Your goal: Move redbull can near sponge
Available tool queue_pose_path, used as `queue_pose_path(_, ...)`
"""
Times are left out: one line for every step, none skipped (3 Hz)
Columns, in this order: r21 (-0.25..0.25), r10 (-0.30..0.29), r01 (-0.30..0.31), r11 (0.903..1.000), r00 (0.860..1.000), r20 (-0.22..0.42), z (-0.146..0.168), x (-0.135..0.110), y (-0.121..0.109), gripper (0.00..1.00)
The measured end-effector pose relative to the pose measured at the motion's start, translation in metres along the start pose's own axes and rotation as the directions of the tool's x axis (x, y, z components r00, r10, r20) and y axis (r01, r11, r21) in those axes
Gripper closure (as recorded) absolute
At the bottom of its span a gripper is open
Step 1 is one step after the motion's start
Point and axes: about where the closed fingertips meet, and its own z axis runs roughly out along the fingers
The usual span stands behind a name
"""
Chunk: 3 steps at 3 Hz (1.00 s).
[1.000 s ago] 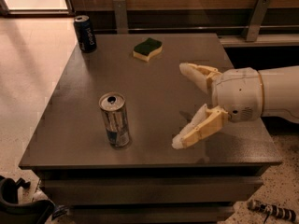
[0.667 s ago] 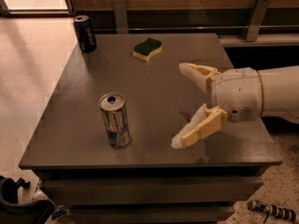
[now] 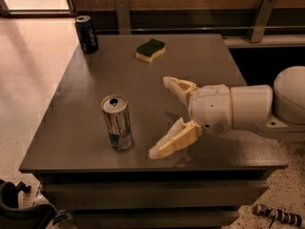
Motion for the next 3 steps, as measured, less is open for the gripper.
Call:
queue_pose_path(-0.019, 0.002, -0.002, 0.9998, 1.0, 0.018, 0.022, 0.006, 0.003, 0.0)
queue_pose_path(-0.035, -0.001, 0.003, 0.9994, 0.998, 0.056, 0.04, 0.008, 0.01, 0.0)
queue_pose_path(-0.065, 0.007, 0.0, 0.9979, 0.995, 0.103, 0.056, 0.008, 0.018, 0.0)
